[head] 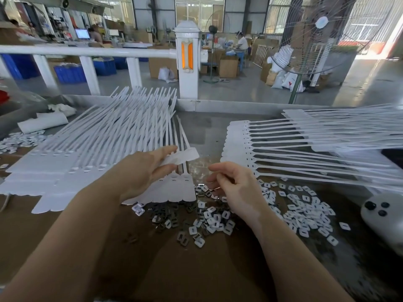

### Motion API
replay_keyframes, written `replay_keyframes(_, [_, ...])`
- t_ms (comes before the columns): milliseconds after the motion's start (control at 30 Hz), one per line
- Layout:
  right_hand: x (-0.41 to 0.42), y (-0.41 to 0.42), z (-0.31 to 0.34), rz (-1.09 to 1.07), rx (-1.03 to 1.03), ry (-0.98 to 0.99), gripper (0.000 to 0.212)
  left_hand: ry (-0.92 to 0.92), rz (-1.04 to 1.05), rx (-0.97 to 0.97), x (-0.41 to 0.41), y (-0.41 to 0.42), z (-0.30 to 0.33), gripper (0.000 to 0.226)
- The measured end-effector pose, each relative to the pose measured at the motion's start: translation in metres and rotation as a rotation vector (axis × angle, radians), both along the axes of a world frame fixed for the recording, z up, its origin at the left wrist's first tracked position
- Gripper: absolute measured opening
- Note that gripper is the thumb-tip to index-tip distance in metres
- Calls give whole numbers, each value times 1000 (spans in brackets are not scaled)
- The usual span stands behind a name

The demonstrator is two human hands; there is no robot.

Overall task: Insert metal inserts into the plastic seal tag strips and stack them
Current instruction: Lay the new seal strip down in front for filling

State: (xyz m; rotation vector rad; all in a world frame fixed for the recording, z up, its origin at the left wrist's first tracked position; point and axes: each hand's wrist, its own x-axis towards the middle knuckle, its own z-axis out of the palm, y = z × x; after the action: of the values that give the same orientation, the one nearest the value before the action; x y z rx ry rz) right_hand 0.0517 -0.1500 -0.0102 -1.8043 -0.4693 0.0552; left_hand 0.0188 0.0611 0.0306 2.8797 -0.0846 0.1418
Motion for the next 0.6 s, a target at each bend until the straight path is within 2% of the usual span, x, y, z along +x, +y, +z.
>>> replay_keyframes(167, [1, 0, -1, -26, 7, -12, 24, -330, 87, 37, -1, -1, -13, 47])
replay_keyframes(300, [1, -1, -1, -35, 8, -11, 24, -382, 148, 26, 1, -2, -18, 59])
replay_keyframes(433, [2, -1, -1, -56, 26, -13, 24, -555, 190, 3, 0, -7, -13, 72])
replay_keyframes(600, [3, -1, 0, -99, 39, -66, 24, -731, 169, 26, 1, -14, 9, 70])
